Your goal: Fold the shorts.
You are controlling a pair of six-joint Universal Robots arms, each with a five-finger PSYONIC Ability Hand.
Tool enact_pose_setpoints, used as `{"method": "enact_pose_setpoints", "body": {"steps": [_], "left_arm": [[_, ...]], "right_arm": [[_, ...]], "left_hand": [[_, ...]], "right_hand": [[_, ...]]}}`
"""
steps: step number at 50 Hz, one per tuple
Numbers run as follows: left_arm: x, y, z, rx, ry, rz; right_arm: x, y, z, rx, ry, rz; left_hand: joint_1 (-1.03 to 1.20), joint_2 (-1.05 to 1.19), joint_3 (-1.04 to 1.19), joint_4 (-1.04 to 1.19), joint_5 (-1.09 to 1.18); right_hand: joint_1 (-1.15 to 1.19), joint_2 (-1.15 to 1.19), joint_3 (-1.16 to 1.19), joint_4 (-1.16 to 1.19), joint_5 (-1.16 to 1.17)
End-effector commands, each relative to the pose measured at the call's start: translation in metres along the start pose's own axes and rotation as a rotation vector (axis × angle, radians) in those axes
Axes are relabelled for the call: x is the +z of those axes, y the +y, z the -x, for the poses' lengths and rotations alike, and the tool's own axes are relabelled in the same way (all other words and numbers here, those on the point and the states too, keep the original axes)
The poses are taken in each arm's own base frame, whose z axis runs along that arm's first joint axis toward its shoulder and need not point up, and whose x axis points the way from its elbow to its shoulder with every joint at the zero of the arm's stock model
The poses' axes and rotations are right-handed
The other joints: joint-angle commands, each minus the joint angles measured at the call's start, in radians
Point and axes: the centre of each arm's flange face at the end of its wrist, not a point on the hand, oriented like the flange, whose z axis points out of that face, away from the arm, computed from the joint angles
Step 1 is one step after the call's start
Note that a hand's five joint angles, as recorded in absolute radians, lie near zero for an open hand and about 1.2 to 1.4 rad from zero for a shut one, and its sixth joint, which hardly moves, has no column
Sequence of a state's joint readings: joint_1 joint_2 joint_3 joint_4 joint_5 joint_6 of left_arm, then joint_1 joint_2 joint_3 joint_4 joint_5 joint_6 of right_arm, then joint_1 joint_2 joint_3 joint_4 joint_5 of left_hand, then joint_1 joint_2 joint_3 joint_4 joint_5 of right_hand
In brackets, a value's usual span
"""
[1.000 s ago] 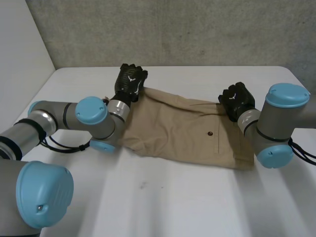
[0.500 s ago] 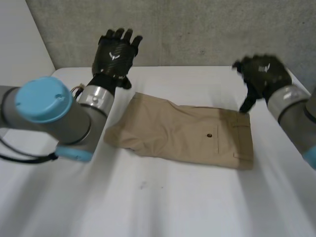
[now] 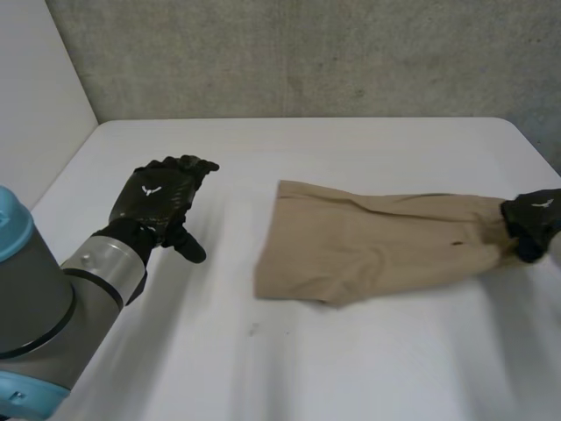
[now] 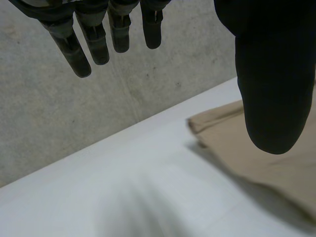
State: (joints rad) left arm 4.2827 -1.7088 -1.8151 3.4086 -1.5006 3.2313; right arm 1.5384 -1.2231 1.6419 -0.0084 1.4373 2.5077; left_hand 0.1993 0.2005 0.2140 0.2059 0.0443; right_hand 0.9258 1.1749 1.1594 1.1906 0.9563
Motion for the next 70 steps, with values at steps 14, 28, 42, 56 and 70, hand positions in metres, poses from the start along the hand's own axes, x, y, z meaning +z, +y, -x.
{"method": "enact_pose_setpoints", "body": {"steps": [14, 28, 42, 56, 70], "left_arm": [[-0.008, -0.002, -0.002, 0.000, 0.004, -0.005], [-0.003, -0.002, -0.004, 0.009, 0.014, -0.015], [0.050, -0.028, -0.060, 0.019, 0.161, -0.144], [0.086, 0.061, -0.098, 0.038, 0.203, 0.127], [0.059, 0.083, -0.098, 0.091, 0.144, 0.306]], "right_arm": [[-0.057, -0.132, 0.152, -0.282, -0.454, -0.490], [-0.088, -0.127, 0.210, -0.327, -0.709, -0.593], [-0.064, -0.137, 0.109, 0.270, -0.566, -0.458], [-0.006, -0.074, 0.134, 0.205, -0.491, -0.182], [0.007, -0.054, 0.145, 0.093, -0.465, -0.102]], "left_hand": [[-0.021, -0.022, -0.036, -0.028, -0.041], [-0.021, -0.022, -0.036, -0.028, -0.041], [0.005, 0.004, -0.009, -0.001, -0.014], [0.008, 0.007, -0.006, 0.002, -0.011], [-0.003, -0.005, -0.018, -0.010, -0.023]], "right_hand": [[0.470, 0.221, 0.237, 0.206, 0.265], [-0.751, -1.000, -0.985, -1.016, -0.956], [-0.751, -1.000, -0.985, -1.016, -0.956], [-0.751, -1.000, -0.985, -1.016, -0.956], [-0.751, -1.000, -0.985, -1.016, -0.956]]}}
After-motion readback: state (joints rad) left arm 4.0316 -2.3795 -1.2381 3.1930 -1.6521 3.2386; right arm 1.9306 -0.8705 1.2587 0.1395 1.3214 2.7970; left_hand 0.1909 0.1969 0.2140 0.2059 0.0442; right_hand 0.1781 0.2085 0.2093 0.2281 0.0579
